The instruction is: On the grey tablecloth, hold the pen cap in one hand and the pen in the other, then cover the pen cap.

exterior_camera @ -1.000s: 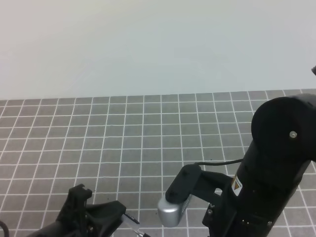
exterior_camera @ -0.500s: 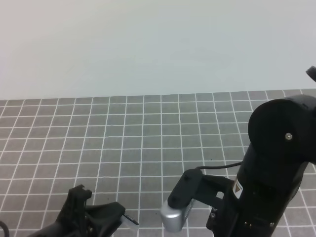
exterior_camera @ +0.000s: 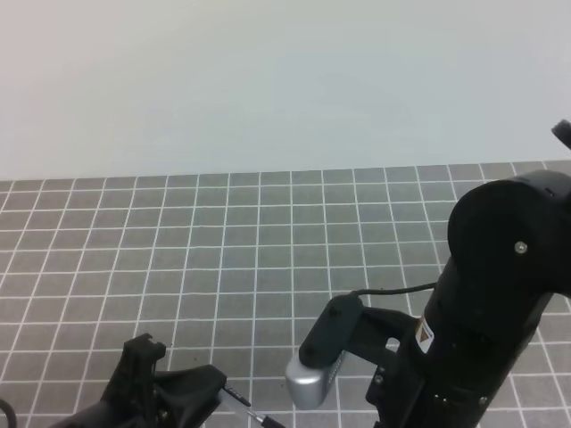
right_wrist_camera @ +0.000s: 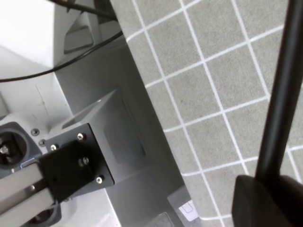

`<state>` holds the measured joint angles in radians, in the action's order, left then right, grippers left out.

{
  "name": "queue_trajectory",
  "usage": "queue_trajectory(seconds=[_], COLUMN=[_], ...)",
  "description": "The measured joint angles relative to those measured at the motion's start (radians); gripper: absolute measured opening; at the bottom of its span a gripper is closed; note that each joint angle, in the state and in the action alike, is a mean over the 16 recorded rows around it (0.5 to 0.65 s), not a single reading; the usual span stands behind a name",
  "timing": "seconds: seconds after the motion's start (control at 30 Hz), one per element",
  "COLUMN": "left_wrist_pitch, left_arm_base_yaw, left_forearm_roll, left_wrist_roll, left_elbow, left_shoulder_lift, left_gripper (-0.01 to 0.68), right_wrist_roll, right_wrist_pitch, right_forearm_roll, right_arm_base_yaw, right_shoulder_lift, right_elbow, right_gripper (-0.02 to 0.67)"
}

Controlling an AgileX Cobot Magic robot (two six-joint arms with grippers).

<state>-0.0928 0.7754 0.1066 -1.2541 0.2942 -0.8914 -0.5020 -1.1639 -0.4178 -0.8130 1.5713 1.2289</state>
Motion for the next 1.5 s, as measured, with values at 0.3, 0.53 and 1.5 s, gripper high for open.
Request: queue_trajectory(seconds=[0.3, 0.53, 1.5], left_wrist_pitch=[0.0, 0.006, 0.018], left_arm_base_yaw=[0.0, 0.0, -0.001], left_forearm_roll=[0.015, 0.043, 0.082], left_wrist_roll=[0.001, -0.002, 0.01], left_elbow=[0.0, 0.0, 0.0], left_shoulder_lift=[0.0, 0.0, 0.0], left_gripper=[0.051, 0.061, 0.075], right_wrist_roll=[-0.004, -0.008, -0.004], right_wrist_pitch=[0.022, 0.011, -0.012], right_forearm_roll=[-0.005, -0.008, -0.03], right_arm_base_yaw=[0.0, 0.0, 0.0], right_shoulder_lift=[0.036, 0.069, 0.135], right_elbow=[0.024, 0.064, 0.152], right_gripper=[0.053, 0.058, 0.053])
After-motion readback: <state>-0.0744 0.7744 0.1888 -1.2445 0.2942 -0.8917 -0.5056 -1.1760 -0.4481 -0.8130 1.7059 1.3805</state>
